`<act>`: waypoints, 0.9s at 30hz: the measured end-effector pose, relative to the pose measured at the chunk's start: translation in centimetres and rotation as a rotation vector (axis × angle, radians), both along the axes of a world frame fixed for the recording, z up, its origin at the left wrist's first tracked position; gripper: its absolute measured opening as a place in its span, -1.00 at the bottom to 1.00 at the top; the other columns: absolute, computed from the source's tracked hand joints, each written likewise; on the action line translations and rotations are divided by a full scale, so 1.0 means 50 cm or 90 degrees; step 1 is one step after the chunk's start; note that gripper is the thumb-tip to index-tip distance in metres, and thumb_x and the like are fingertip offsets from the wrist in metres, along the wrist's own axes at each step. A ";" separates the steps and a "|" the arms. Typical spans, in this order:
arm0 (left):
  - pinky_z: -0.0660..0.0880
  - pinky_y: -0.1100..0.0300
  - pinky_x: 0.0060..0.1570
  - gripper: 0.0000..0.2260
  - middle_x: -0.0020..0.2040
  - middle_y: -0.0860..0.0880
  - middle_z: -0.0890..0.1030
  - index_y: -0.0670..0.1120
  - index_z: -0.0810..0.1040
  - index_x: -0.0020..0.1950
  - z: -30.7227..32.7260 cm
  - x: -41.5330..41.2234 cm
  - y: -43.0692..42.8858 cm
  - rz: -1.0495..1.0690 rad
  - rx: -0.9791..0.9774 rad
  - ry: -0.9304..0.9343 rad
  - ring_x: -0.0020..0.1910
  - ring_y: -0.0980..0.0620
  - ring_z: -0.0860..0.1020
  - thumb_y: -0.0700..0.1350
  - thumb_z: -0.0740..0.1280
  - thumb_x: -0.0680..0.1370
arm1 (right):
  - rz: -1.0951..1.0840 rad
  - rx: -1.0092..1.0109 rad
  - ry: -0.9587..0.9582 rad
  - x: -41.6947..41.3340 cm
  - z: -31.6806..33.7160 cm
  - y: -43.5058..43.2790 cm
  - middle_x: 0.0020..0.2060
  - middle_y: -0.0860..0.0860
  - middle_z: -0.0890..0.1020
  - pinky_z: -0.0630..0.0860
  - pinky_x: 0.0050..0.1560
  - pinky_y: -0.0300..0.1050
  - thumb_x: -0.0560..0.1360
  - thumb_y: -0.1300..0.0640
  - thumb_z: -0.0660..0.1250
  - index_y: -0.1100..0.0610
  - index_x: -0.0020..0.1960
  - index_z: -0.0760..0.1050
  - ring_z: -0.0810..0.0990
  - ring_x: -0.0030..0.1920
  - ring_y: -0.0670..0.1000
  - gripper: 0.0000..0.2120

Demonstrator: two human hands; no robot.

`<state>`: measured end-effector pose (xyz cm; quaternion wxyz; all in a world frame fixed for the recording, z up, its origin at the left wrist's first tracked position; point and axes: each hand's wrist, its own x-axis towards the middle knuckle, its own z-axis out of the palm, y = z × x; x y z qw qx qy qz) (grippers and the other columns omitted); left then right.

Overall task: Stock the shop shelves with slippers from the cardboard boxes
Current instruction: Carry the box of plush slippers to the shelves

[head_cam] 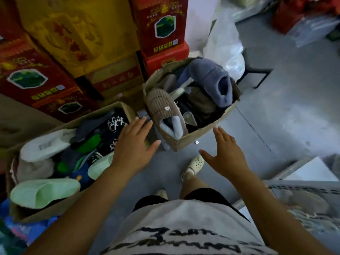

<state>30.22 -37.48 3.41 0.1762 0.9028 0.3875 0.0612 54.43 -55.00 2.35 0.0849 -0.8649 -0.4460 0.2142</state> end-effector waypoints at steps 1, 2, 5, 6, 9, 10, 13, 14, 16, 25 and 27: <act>0.23 -0.21 0.51 -0.31 0.58 -0.11 0.33 -0.10 0.39 0.55 -0.002 0.027 0.021 0.001 -0.001 0.009 0.58 -0.15 0.23 0.32 0.13 0.57 | -0.005 -0.004 0.000 0.022 -0.005 0.018 0.65 0.00 0.07 0.28 0.51 0.08 0.53 -0.36 0.29 0.01 0.66 -0.06 0.13 0.60 0.11 -0.08; 0.20 -0.18 0.53 -0.31 0.59 -0.10 0.30 -0.08 0.36 0.56 -0.002 0.054 0.042 0.005 -0.004 0.020 0.59 -0.13 0.20 0.32 0.13 0.58 | -0.011 -0.007 -0.001 0.046 -0.010 0.037 0.64 0.01 0.09 0.29 0.50 0.08 0.53 -0.36 0.29 0.01 0.67 -0.06 0.14 0.60 0.11 -0.08; 0.14 -0.15 0.56 -0.36 0.61 -0.07 0.25 -0.06 0.31 0.59 -0.008 0.131 0.105 0.017 -0.027 0.033 0.61 -0.10 0.14 0.26 0.23 0.62 | -0.022 -0.003 -0.003 0.119 -0.023 0.093 0.64 0.00 0.13 0.33 0.49 0.08 0.53 -0.34 0.30 0.01 0.67 -0.03 0.18 0.59 0.11 -0.09; 0.13 -0.15 0.56 -0.37 0.62 -0.07 0.25 -0.05 0.31 0.59 -0.010 0.156 0.125 0.019 -0.034 0.032 0.61 -0.09 0.13 0.25 0.25 0.62 | -0.021 -0.009 -0.003 0.142 -0.027 0.109 0.63 0.01 0.14 0.33 0.49 0.08 0.53 -0.33 0.30 0.02 0.67 -0.03 0.18 0.58 0.11 -0.10; 0.03 -0.11 0.58 -0.39 0.62 -0.05 0.24 -0.04 0.31 0.59 -0.022 0.229 0.182 0.025 -0.056 0.051 0.62 -0.07 0.12 0.22 0.26 0.62 | -0.008 -0.033 0.015 0.199 -0.047 0.154 0.63 0.03 0.14 0.34 0.49 0.08 0.53 -0.30 0.32 0.03 0.66 0.01 0.18 0.58 0.12 -0.11; 0.02 -0.11 0.58 -0.40 0.61 -0.06 0.25 -0.05 0.31 0.59 -0.030 0.251 0.201 0.026 -0.058 0.059 0.62 -0.08 0.13 0.21 0.26 0.63 | -0.006 -0.042 0.026 0.214 -0.057 0.169 0.63 0.03 0.14 0.35 0.48 0.09 0.53 -0.30 0.32 0.03 0.66 0.02 0.18 0.58 0.13 -0.12; 0.04 -0.12 0.57 -0.39 0.61 -0.08 0.27 -0.06 0.32 0.59 -0.054 0.304 0.260 0.008 -0.054 0.093 0.61 -0.11 0.15 0.20 0.28 0.62 | -0.020 -0.078 0.062 0.245 -0.090 0.217 0.64 0.02 0.12 0.41 0.42 0.12 0.52 -0.31 0.33 0.03 0.66 0.02 0.19 0.58 0.14 -0.12; 0.03 -0.11 0.57 -0.39 0.61 -0.07 0.26 -0.05 0.31 0.59 -0.062 0.318 0.279 0.001 -0.060 0.104 0.61 -0.10 0.15 0.20 0.28 0.62 | -0.036 -0.086 0.079 0.250 -0.102 0.231 0.64 0.02 0.12 0.41 0.41 0.13 0.52 -0.31 0.33 0.03 0.66 0.02 0.19 0.58 0.14 -0.11; -0.01 -0.07 0.57 -0.39 0.63 -0.06 0.23 -0.03 0.28 0.61 -0.077 0.344 0.322 -0.017 -0.071 0.134 0.62 -0.08 0.12 0.21 0.26 0.63 | -0.092 -0.096 0.113 0.251 -0.126 0.261 0.63 0.03 0.13 0.40 0.40 0.14 0.53 -0.30 0.33 0.06 0.65 0.03 0.19 0.58 0.15 -0.11; 0.11 -0.14 0.56 -0.37 0.62 -0.17 0.21 -0.13 0.17 0.62 -0.190 0.457 0.584 -0.065 -0.068 0.266 0.59 -0.17 0.18 0.18 0.20 0.66 | -0.442 -0.112 0.111 0.229 -0.244 0.334 0.58 0.22 0.19 0.30 0.47 0.19 0.54 -0.19 0.38 0.25 0.61 0.06 0.22 0.52 0.29 -0.12; 0.19 -0.14 0.53 -0.35 0.60 -0.21 0.23 -0.17 0.16 0.61 -0.227 0.474 0.638 -0.036 -0.087 0.280 0.56 -0.21 0.22 0.17 0.22 0.66 | -0.520 -0.101 0.120 0.221 -0.273 0.347 0.53 0.27 0.24 0.32 0.46 0.23 0.51 -0.16 0.41 0.27 0.58 0.08 0.26 0.49 0.32 -0.11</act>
